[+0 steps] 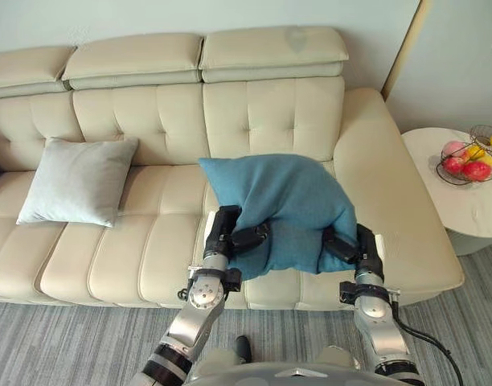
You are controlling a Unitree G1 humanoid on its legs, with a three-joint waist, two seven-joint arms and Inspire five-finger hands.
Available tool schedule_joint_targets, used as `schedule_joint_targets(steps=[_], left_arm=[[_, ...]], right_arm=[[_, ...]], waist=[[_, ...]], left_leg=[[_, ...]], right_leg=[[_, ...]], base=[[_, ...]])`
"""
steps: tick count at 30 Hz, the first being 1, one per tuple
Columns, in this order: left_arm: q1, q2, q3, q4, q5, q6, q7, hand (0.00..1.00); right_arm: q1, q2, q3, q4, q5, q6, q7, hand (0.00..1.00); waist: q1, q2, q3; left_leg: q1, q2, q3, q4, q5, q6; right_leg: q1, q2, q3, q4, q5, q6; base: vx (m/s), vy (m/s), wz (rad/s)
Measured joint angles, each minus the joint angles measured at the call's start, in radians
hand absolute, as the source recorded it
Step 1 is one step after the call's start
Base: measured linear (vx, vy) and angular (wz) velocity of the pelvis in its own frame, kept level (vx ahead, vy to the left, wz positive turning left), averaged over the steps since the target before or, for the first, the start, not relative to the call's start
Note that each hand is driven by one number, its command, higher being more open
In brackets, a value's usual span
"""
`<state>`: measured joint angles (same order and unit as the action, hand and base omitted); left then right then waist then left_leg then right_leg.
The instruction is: Pick up cushions and gather them together orderly.
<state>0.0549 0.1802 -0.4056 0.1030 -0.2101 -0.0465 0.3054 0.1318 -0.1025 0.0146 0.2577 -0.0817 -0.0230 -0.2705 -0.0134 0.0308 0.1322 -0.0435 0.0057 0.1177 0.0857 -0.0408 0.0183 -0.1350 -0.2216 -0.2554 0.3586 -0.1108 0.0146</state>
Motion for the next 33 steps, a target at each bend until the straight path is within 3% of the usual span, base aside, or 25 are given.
schedule_joint_targets(steps=[1, 2, 3, 8, 11, 12, 14, 17, 20, 26, 33], left_arm=[[0.005, 0.000, 0.000, 0.000, 0.000, 0.004, -0.002, 0.00], [0.005, -0.002, -0.001, 0.000, 0.000, 0.007, -0.009, 0.00], [0.005, -0.002, -0.001, -0.002, 0.001, 0.007, -0.014, 0.00], [0.004, -0.003, -0.010, -0.002, 0.001, 0.007, -0.045, 0.00], [0.006, -0.019, -0.011, -0.002, 0.001, 0.008, -0.056, 0.00], [0.007, -0.025, -0.007, -0.002, -0.006, 0.008, -0.056, 0.00], [0.008, -0.030, 0.000, -0.002, -0.018, 0.008, -0.056, 0.00], [0.008, -0.040, 0.005, -0.014, -0.021, 0.008, -0.056, 0.00], [0.008, -0.044, 0.000, -0.016, -0.020, 0.008, -0.055, 0.00], [0.010, -0.021, -0.010, -0.016, -0.020, 0.008, -0.055, 0.00], [-0.011, -0.015, -0.010, -0.025, -0.013, 0.008, -0.037, 0.00]], right_arm=[[0.000, -0.002, 0.002, 0.003, -0.001, 0.000, 0.000, 0.00], [0.000, -0.006, 0.002, 0.007, -0.001, 0.000, 0.000, 0.00], [0.000, -0.007, 0.003, 0.009, 0.000, 0.000, 0.000, 0.00], [0.013, -0.027, 0.000, 0.008, 0.000, 0.000, 0.000, 0.00], [0.045, -0.026, -0.007, -0.018, 0.002, 0.003, -0.003, 0.00], [0.067, -0.025, -0.009, -0.060, 0.003, 0.003, -0.003, 0.00], [0.073, -0.025, -0.014, -0.092, 0.004, 0.003, -0.003, 0.00], [0.073, -0.025, -0.021, -0.121, 0.004, 0.003, -0.003, 0.00], [0.072, -0.024, -0.028, -0.121, 0.004, 0.003, -0.004, 0.00], [0.072, -0.017, -0.027, -0.115, 0.002, 0.003, -0.004, 0.00], [0.026, -0.018, -0.020, -0.115, -0.040, 0.003, -0.035, 0.00]], waist=[[0.001, 0.000, 0.000], [-0.010, 0.004, 0.001], [-0.012, 0.004, 0.002], [-0.013, 0.003, 0.003], [-0.013, 0.005, 0.009], [0.005, 0.006, 0.015], [0.017, 0.009, 0.015], [0.019, 0.011, 0.014], [0.017, 0.011, 0.013], [0.014, 0.011, 0.011], [0.009, 0.010, 0.007]], left_leg=[[0.001, 0.001, 0.000, -0.004, 0.005, -0.008], [-0.008, 0.002, -0.017, 0.004, 0.006, -0.012], [-0.013, 0.005, -0.022, 0.006, 0.006, -0.015], [-0.029, 0.036, -0.055, 0.036, -0.014, -0.054], [-0.096, 0.061, -0.072, 0.207, -0.068, -0.070], [-0.148, 0.078, -0.067, 0.339, -0.081, -0.070], [-0.168, 0.086, -0.068, 0.374, -0.081, -0.070], [-0.143, 0.086, -0.073, 0.306, -0.081, -0.070], [-0.064, 0.082, -0.074, 0.144, -0.070, -0.081], [-0.017, 0.070, -0.016, 0.039, -0.031, -0.077], [-0.054, 0.063, 0.012, -0.032, 0.004, -0.066]], right_leg=[[0.006, 0.054, 0.017, -0.076, -0.008, -0.006], [0.025, 0.079, 0.044, -0.129, 0.011, 0.015], [0.033, 0.086, 0.044, -0.140, 0.021, 0.026], [0.047, 0.119, 0.035, -0.140, 0.002, 0.014], [0.084, 0.134, -0.010, -0.139, -0.019, 0.002], [0.103, 0.143, -0.016, -0.139, -0.025, -0.008], [0.110, 0.149, -0.014, -0.139, -0.030, -0.015], [0.103, 0.155, -0.016, -0.142, -0.032, -0.019], [0.097, 0.166, -0.007, -0.163, -0.020, -0.016], [0.082, 0.165, 0.049, -0.199, 0.010, -0.012], [0.027, 0.171, 0.076, -0.262, 0.057, -0.009]], base=[[0.08, -0.106, 0.13], [0.09, -0.111, 0.15], [0.10, -0.102, 0.21], [0.08, -0.099, 0.14], [0.04, -0.120, 0.37], [0.00, -0.056, 0.12], [-0.01, -0.051, 0.04], [-0.02, -0.015, 0.06], [0.00, 0.018, -0.05], [0.02, 0.046, -0.28], [0.02, 0.034, -0.13]])
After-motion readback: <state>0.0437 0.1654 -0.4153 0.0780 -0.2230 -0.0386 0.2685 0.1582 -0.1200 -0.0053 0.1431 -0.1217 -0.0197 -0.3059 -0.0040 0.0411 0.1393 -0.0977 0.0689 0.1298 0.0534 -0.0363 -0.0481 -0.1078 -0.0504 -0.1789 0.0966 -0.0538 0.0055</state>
